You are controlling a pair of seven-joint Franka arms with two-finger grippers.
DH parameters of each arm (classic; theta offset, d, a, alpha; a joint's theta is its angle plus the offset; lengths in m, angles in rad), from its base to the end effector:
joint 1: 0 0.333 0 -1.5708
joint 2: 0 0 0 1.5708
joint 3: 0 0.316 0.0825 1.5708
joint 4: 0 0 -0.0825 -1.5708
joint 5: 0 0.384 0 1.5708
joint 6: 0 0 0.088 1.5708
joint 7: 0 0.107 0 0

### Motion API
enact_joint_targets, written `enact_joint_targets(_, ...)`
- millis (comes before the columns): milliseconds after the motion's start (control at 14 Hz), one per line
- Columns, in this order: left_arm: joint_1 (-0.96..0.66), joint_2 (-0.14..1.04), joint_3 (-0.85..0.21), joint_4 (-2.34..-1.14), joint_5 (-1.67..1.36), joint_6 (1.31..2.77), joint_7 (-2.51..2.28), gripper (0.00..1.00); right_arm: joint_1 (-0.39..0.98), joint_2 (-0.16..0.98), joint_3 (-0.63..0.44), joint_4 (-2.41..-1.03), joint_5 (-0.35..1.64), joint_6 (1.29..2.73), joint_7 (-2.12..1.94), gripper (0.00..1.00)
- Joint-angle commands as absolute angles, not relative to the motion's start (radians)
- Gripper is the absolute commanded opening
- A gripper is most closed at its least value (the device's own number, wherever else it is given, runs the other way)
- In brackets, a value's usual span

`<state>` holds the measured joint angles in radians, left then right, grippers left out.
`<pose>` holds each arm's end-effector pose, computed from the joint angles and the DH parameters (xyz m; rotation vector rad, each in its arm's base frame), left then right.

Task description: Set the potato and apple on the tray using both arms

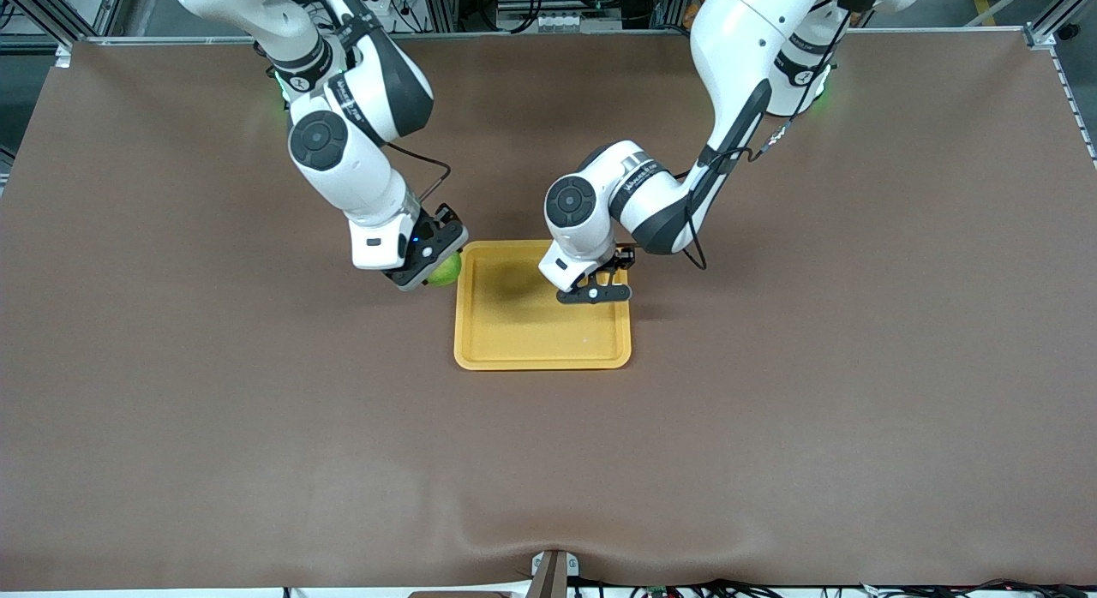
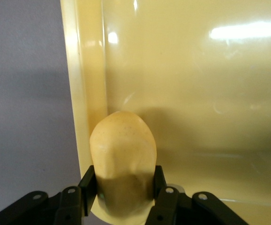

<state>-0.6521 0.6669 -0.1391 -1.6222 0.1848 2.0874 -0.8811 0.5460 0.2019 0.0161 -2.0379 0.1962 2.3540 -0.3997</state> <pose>0.4842 -0.4625 0.2206 -2.9543 -0.0059 0.1220 0.5033 0.3199 0.3566 -2.7260 -1.2020 -0.1510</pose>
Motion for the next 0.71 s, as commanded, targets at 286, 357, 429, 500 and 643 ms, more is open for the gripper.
enact_joint_targets(286, -0.652, 0.712, -0.13, -1.603, 0.212, 2.141, -0.893, 0.14, 0.572, 0.359, 0.006, -1.912, 0.216, 2.384, -0.817, 0.0)
enact_joint_targets(357, -0.652, 0.71, -0.129, -1.603, 0.212, 2.141, -0.891, 0.23, 0.584, 0.389, 0.006, -1.892, 0.215, 2.385, -0.833, 0.0)
enact_joint_targets(429, -0.65, 0.71, -0.129, -1.603, 0.212, 2.141, -0.891, 0.43, 0.597, 0.422, 0.006, -1.882, 0.209, 2.405, -0.871, 0.0)
enact_joint_targets(500, -0.641, 0.71, -0.127, -1.601, 0.212, 2.141, -0.891, 0.78, 0.613, 0.446, 0.005, -1.888, 0.21, 2.452, -0.908, 0.0)
enact_joint_targets(643, -0.634, 0.701, -0.127, -1.598, 0.212, 2.141, -0.89, 1.0, 0.623, 0.486, 0.006, -1.893, 0.209, 2.505, -0.934, 0.0)
